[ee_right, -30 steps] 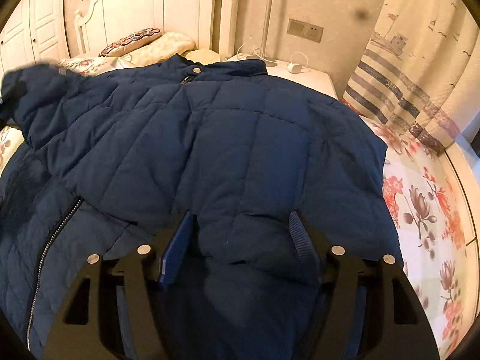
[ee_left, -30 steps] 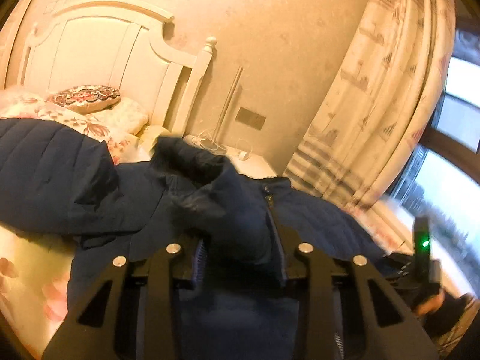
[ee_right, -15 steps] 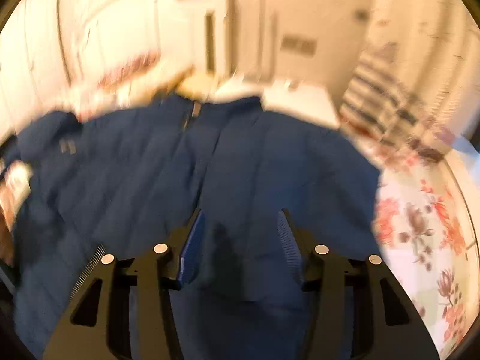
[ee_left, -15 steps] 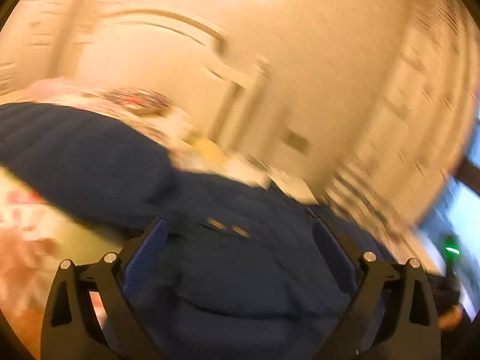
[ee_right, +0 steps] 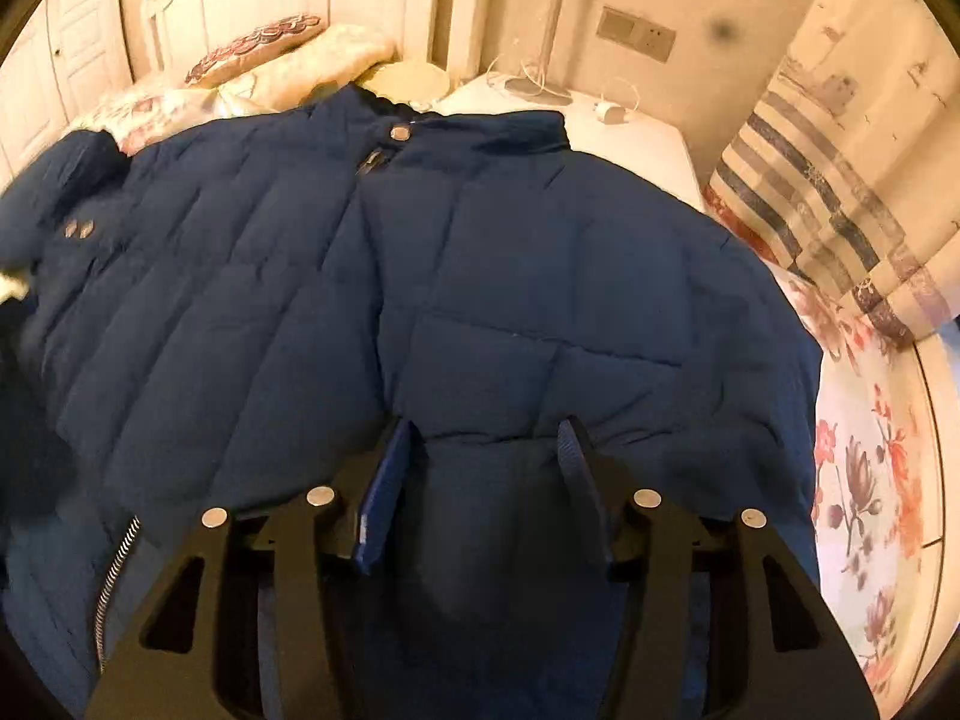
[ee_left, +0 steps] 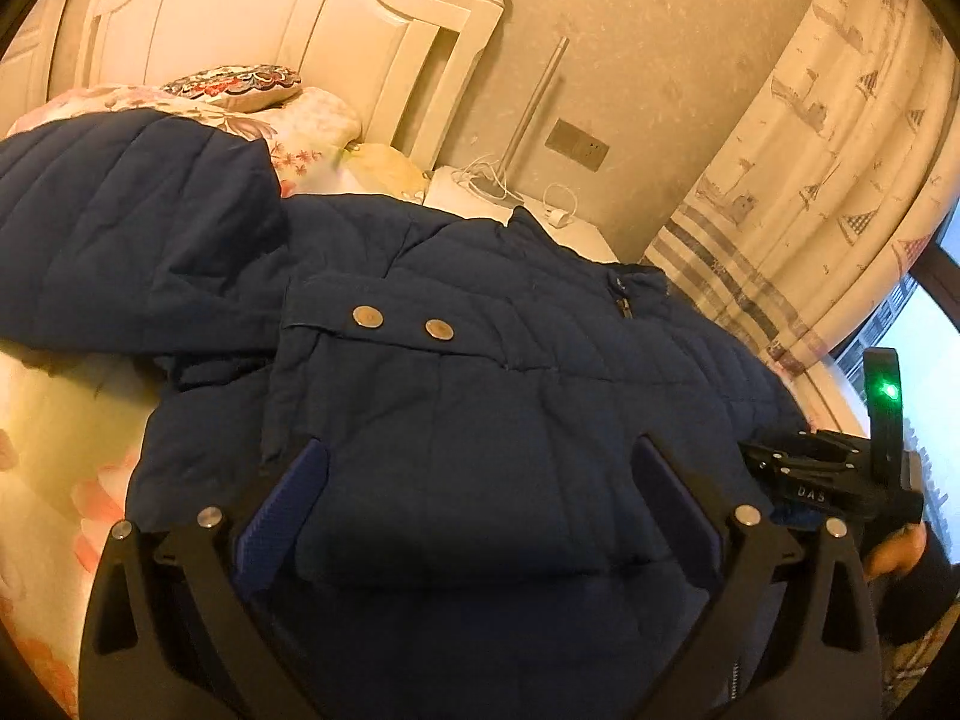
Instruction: Fold large clothes
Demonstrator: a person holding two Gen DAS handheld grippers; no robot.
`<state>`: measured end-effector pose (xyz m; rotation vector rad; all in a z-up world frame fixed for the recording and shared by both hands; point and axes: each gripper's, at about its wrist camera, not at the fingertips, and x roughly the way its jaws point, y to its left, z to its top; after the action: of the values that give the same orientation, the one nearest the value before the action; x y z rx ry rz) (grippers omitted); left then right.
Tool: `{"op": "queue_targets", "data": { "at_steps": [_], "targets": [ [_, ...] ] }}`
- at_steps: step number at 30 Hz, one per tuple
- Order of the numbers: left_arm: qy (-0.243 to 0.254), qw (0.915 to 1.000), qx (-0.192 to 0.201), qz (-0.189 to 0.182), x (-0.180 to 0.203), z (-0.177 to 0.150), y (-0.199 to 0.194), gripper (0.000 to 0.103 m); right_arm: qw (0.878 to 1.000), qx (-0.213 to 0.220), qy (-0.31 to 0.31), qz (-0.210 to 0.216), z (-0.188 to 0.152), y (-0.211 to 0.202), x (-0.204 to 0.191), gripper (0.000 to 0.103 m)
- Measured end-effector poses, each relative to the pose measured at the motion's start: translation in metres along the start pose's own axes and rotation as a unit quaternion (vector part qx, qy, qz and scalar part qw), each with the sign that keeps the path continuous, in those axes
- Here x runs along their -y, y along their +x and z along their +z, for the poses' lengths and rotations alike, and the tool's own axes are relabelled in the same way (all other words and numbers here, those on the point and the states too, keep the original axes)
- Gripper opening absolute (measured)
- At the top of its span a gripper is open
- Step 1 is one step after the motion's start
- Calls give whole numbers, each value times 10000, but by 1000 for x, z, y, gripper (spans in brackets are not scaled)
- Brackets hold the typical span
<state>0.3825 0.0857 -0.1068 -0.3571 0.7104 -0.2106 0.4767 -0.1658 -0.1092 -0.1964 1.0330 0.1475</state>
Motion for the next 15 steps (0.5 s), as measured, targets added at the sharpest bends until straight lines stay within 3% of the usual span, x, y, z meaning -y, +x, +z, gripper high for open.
{"op": "queue_targets", "data": {
  "at_steps": [6, 8, 9, 10, 13, 15],
  "targets": [
    [97, 9998, -73, 145, 4, 1, 9, 101, 9948, 770, 589, -317, 34, -16, 33, 51],
    [63, 9999, -64, 107, 2, 1, 8, 101, 9960, 623, 531, -357, 42, 4, 38, 51],
    [42, 9999, -57, 79, 1, 1, 8, 101, 9983, 185, 486, -272, 43, 25, 39, 52],
    [25, 10000, -53, 56, 1, 1, 7, 101, 9986, 106, 423, -298, 43, 33, 39, 52],
    [16, 10000, -63, 54, 0, 1, 8, 101, 9986, 69, 459, -237, 48, 27, 41, 53],
    [38, 9999, -75, 80, 0, 1, 8, 101, 9973, 303, 626, -217, 51, 18, 53, 53]
  ]
}}
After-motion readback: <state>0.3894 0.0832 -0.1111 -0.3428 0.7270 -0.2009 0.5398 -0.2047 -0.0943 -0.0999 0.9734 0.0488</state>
